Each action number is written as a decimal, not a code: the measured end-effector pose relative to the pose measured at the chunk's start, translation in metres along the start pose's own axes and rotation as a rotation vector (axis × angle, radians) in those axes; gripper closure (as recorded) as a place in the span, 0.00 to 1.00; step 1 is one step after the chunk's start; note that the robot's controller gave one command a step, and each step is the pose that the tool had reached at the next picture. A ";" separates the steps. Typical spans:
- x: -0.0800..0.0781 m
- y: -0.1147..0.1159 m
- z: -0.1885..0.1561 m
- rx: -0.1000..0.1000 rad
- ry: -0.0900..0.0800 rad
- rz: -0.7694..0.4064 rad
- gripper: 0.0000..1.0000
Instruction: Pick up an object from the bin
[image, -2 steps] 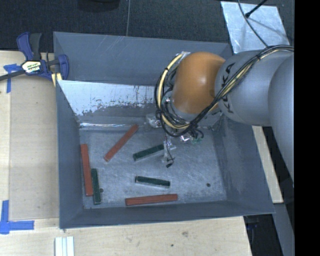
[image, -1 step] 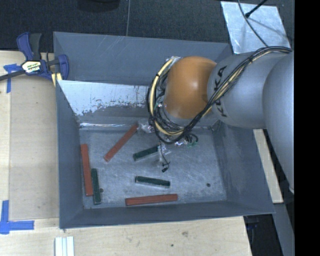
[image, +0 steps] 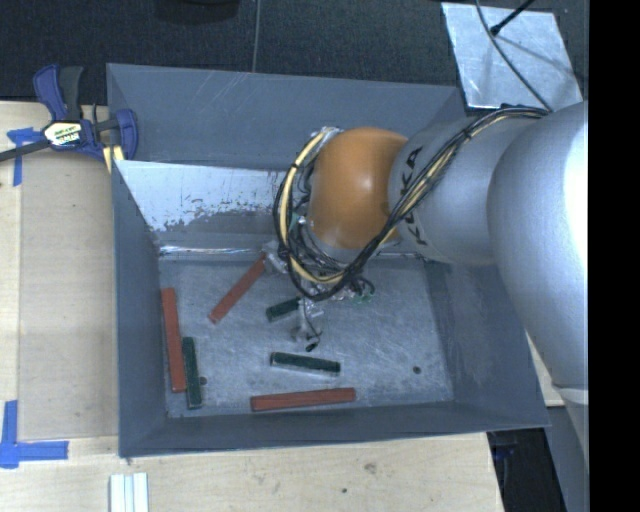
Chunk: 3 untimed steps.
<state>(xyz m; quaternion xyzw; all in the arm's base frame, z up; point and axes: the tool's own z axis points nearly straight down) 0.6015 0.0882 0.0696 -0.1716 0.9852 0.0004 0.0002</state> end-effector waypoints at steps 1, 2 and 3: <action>-0.001 -0.001 -0.001 0.001 -0.003 0.000 0.00; -0.002 -0.001 -0.002 0.002 -0.005 0.000 1.00; -0.004 -0.001 -0.041 0.003 -0.007 0.000 1.00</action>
Offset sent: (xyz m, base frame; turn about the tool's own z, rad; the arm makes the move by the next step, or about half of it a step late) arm 0.0000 0.0000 0.0000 0.0000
